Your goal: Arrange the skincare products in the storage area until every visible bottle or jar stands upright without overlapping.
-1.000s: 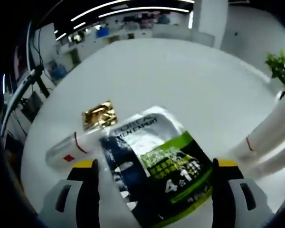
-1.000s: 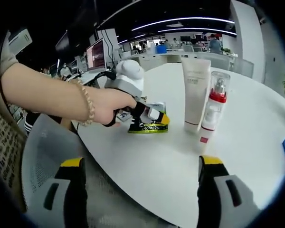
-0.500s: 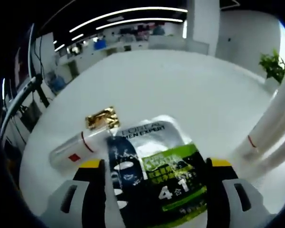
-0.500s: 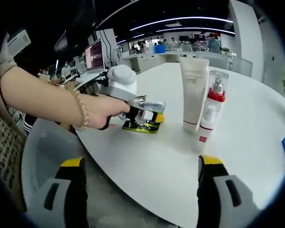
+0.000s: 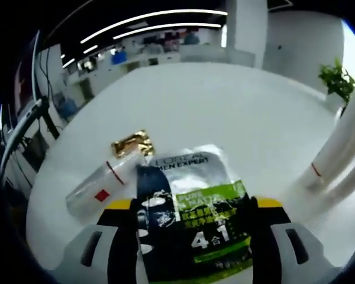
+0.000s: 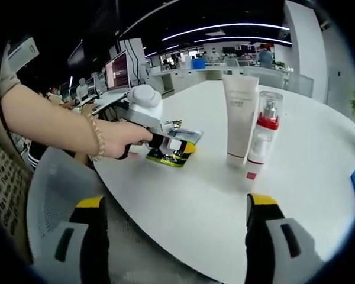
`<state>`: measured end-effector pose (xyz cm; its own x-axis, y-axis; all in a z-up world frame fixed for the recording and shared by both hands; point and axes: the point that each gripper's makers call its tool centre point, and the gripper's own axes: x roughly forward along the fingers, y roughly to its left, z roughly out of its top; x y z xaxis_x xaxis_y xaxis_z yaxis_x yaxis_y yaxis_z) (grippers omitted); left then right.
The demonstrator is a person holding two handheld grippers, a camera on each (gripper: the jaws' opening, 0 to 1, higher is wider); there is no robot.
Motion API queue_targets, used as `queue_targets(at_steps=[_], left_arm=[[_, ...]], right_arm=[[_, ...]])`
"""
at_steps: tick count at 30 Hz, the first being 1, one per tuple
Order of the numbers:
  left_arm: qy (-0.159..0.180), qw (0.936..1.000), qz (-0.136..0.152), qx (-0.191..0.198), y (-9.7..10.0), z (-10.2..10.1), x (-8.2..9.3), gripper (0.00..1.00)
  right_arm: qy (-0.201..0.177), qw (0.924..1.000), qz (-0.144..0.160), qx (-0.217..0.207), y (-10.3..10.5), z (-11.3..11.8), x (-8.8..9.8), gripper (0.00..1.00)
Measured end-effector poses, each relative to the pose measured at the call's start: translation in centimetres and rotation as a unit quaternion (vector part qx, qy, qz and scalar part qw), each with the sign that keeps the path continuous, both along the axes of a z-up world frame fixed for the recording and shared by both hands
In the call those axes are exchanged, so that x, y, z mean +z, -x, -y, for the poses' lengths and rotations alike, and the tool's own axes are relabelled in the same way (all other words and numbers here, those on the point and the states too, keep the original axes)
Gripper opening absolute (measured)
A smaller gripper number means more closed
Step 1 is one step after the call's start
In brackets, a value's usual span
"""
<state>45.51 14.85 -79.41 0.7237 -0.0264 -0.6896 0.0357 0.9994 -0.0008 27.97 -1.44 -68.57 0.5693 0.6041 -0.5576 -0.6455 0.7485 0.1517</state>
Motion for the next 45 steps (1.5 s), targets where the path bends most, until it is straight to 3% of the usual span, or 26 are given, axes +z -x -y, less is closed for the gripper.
queue_targets(at_steps=[13,15,17,18,25,35,38,39,45], left_arm=[[0.006,0.9999,-0.003,-0.009,1.1,0.5,1.0,0.70],[0.002,0.9999,-0.002,-0.015,1.3,0.5,1.0,0.64],[0.002,0.9997,0.004,-0.023,1.4,0.5,1.3,0.43],[0.005,0.9995,0.008,-0.031,1.4,0.8,1.4,0.40],[0.003,0.9994,0.007,-0.035,1.4,0.8,1.4,0.36],[0.048,0.9985,0.006,-0.026,1.7,0.7,2.1,0.15],[0.087,0.9961,-0.005,-0.016,2.4,0.9,2.5,0.08],[0.083,0.9964,-0.006,-0.018,2.4,0.6,2.7,0.06],[0.102,0.9944,0.011,-0.025,2.9,0.4,3.8,0.04]], right_arm=[[0.005,1.0000,0.000,0.008,0.2,-0.2,-0.1,0.98],[0.004,1.0000,0.001,0.007,0.1,-0.1,-0.1,0.98],[0.004,1.0000,0.001,0.007,0.1,-0.1,-0.1,0.98],[0.003,1.0000,0.001,0.007,0.1,-0.1,-0.1,0.98],[0.005,1.0000,0.006,0.006,0.1,0.0,0.0,0.98],[0.006,0.9999,0.011,0.005,0.0,-0.1,0.1,0.98],[0.006,0.9999,0.013,0.007,0.0,-0.1,0.2,0.97],[0.006,0.9999,0.013,0.007,0.0,-0.1,0.2,0.97],[0.005,0.9998,0.016,0.013,0.1,-0.3,0.3,0.97]])
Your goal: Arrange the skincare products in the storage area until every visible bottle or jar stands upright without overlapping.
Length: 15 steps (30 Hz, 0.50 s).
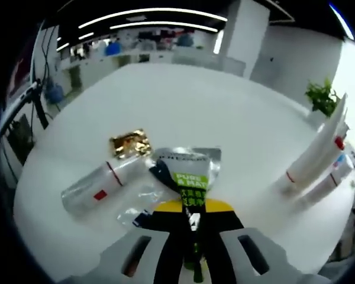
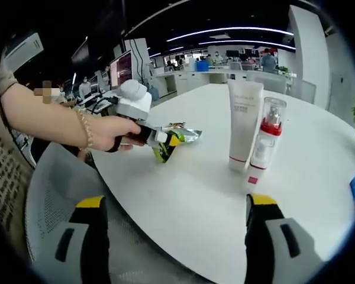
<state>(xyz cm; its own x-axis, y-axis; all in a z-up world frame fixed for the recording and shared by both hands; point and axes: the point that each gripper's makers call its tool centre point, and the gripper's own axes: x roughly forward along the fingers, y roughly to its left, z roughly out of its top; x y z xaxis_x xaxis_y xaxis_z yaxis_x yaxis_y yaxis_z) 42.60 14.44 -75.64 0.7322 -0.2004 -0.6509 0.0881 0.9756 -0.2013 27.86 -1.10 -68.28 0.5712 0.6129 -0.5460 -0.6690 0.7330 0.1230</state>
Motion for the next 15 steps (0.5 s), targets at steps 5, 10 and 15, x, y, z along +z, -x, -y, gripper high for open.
queue_targets(at_steps=[5,10,15], left_arm=[[-0.001,0.9995,0.022,-0.022,0.7,0.2,1.6,0.04],[0.016,0.9987,0.041,-0.027,2.0,-0.1,2.8,0.04],[0.047,0.9977,0.048,-0.006,4.0,-1.4,4.1,0.04]], right_arm=[[-0.006,1.0000,0.001,0.003,0.0,-0.2,0.2,0.97],[-0.023,0.9997,-0.004,0.004,0.1,-0.5,0.6,0.97],[-0.040,0.9991,-0.010,0.006,0.0,-1.1,0.7,0.97]])
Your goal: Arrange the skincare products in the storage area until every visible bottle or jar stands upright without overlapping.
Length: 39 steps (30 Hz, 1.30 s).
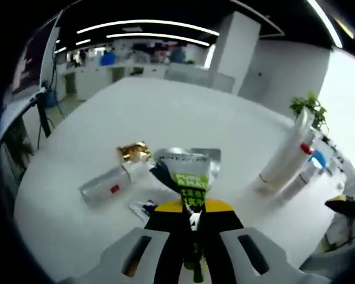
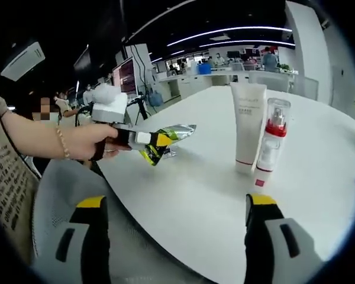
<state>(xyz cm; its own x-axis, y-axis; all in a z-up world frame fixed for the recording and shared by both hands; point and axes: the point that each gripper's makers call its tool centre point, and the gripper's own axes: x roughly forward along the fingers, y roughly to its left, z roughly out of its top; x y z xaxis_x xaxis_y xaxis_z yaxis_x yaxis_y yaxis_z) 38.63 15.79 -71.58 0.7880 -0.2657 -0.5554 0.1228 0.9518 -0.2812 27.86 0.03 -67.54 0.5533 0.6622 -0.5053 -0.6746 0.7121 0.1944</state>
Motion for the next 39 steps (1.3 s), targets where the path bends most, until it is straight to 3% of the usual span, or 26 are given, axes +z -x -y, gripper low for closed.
queue_targets(at_steps=[8,12,15,26,32,39], left_arm=[[0.044,0.9988,-0.013,0.016,2.7,-1.6,1.1,0.04],[0.021,0.9996,-0.017,0.005,3.9,-2.7,1.0,0.04],[0.022,0.9996,-0.016,0.002,4.7,-3.2,1.5,0.04],[0.042,0.9991,0.005,-0.012,7.6,-3.3,4.3,0.04],[0.036,0.9984,0.027,-0.034,8.4,-2.8,5.7,0.04],[0.063,0.9962,0.048,-0.035,9.2,-2.6,6.9,0.04]], right_arm=[[-0.018,0.9992,-0.009,0.033,0.5,-3.2,0.2,0.96],[-0.024,0.9985,-0.008,0.049,0.4,-4.7,0.7,0.95],[-0.037,0.9976,-0.009,0.058,0.2,-5.8,1.3,0.94],[-0.105,0.9876,-0.041,0.110,-0.7,-11.2,4.0,0.81],[-0.116,0.9837,-0.054,0.127,-0.9,-13.3,4.4,0.78],[-0.128,0.9806,-0.087,0.120,-1.7,-14.8,4.0,0.74]])
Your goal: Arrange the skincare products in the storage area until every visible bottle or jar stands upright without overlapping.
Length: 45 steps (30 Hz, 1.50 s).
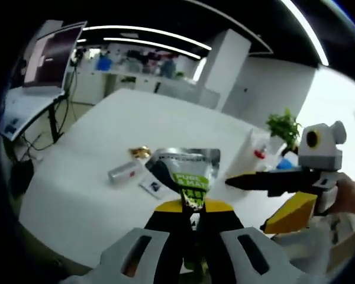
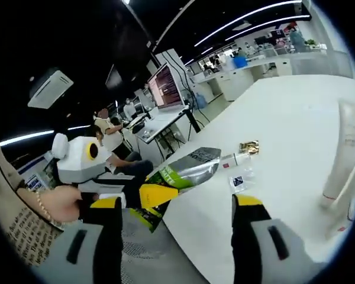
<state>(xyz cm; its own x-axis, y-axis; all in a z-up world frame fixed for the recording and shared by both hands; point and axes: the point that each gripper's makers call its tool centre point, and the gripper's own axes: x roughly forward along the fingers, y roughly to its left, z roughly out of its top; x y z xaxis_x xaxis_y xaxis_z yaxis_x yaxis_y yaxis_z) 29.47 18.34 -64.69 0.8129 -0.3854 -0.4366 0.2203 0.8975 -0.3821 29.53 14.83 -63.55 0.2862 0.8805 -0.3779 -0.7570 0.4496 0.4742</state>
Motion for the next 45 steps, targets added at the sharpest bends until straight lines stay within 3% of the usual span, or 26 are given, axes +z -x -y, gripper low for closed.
queue_targets(at_steps=[3,4,6,10,15,21,24,30,35,37,39,45], left_arm=[[0.009,0.9998,0.015,-0.005,0.2,0.4,0.7,0.04],[0.003,0.9998,0.018,0.005,0.2,-0.1,0.8,0.04],[0.010,0.9997,0.022,0.005,0.2,-0.4,1.1,0.04],[0.014,0.9993,0.033,0.007,0.4,-0.8,1.5,0.04],[0.019,0.9988,0.044,-0.002,0.7,-0.4,2.0,0.04],[0.033,0.9983,0.048,-0.007,1.0,0.4,2.3,0.04],[0.047,0.9980,0.042,-0.004,1.1,0.6,2.2,0.04],[0.061,0.9973,0.041,0.004,1.0,0.3,2.3,0.05],[0.061,0.9974,0.039,0.003,1.1,0.2,2.1,0.07],[0.061,0.9975,0.036,0.001,1.1,0.2,1.9,0.09],[0.063,0.9973,0.038,0.001,1.1,0.2,2.0,0.11],[0.074,0.9965,0.038,-0.008,1.2,0.3,1.9,0.21]], right_arm=[[0.001,0.9999,-0.014,-0.001,-0.2,-0.2,-0.2,0.71],[-0.005,0.9995,-0.030,0.006,0.0,-0.4,-0.1,0.71],[-0.007,0.9995,-0.032,0.004,-0.2,-0.5,-0.1,0.72],[-0.055,0.9969,-0.055,-0.009,-0.5,-1.3,1.5,0.66],[-0.081,0.9945,-0.062,-0.022,-1.8,-1.8,2.7,0.60],[-0.102,0.9914,-0.077,-0.029,-2.8,-2.2,3.5,0.47],[-0.101,0.9919,-0.072,-0.029,-3.2,-2.3,3.8,0.36],[-0.050,0.9965,-0.054,-0.039,-4.2,-2.2,2.6,0.19],[-0.071,0.9950,-0.053,-0.047,-4.5,-2.5,3.6,0.08],[-0.086,0.9950,-0.042,-0.030,-4.2,-2.9,4.4,0.05],[-0.081,0.9965,-0.011,-0.018,-4.1,-3.1,4.9,0.03],[-0.077,0.9966,0.021,0.020,-3.2,-3.8,5.9,0.01]])
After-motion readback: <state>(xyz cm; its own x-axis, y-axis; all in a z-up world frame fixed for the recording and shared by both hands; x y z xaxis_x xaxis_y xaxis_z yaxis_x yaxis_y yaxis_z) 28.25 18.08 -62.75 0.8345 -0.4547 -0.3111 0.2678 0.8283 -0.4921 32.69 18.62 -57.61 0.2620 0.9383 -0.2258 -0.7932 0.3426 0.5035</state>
